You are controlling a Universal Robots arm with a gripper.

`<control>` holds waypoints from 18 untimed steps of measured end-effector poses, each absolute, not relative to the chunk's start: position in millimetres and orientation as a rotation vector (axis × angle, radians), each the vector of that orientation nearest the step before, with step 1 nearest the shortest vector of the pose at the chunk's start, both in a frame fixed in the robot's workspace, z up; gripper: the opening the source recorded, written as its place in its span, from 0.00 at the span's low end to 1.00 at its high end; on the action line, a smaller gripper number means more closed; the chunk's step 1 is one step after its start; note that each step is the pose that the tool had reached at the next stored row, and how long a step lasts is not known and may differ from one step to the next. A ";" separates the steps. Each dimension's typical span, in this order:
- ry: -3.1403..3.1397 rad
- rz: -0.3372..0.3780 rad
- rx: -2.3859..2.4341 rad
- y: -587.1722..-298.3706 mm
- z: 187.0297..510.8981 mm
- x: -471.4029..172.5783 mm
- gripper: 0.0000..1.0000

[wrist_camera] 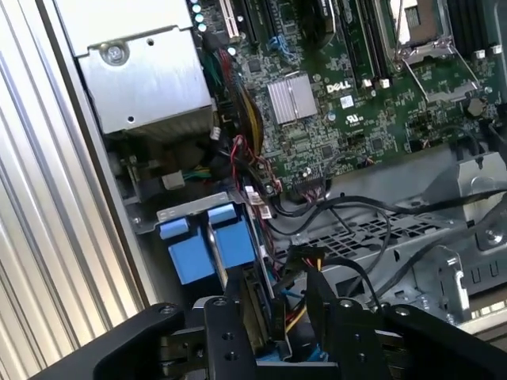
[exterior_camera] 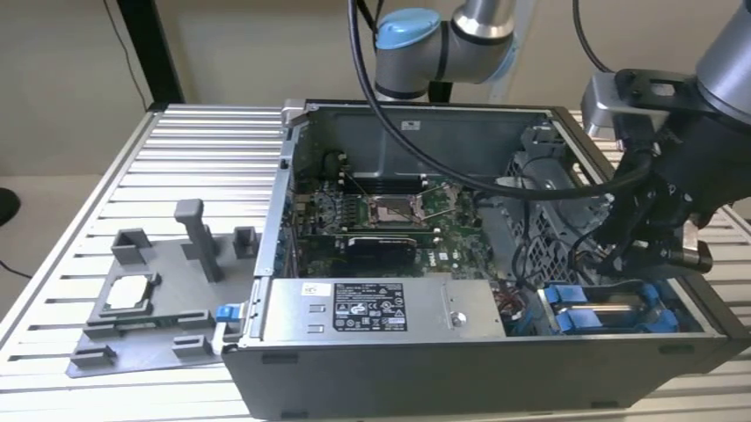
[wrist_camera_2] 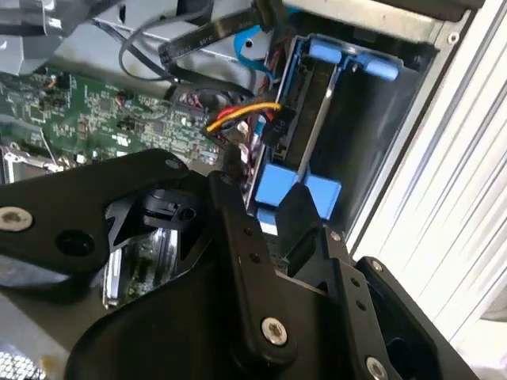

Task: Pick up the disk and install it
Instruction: 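Insert the disk into the insertion slot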

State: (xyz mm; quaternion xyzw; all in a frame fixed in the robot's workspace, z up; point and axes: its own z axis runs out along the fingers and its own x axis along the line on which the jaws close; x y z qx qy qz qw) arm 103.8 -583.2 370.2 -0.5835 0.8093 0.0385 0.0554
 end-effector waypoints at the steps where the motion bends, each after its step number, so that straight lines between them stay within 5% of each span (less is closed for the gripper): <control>1: 2.455 0.121 -1.770 -583.2 369.5 108.5 1.00; 18: 2.428 0.144 -1.789 -589.4 353.5 115.4 1.00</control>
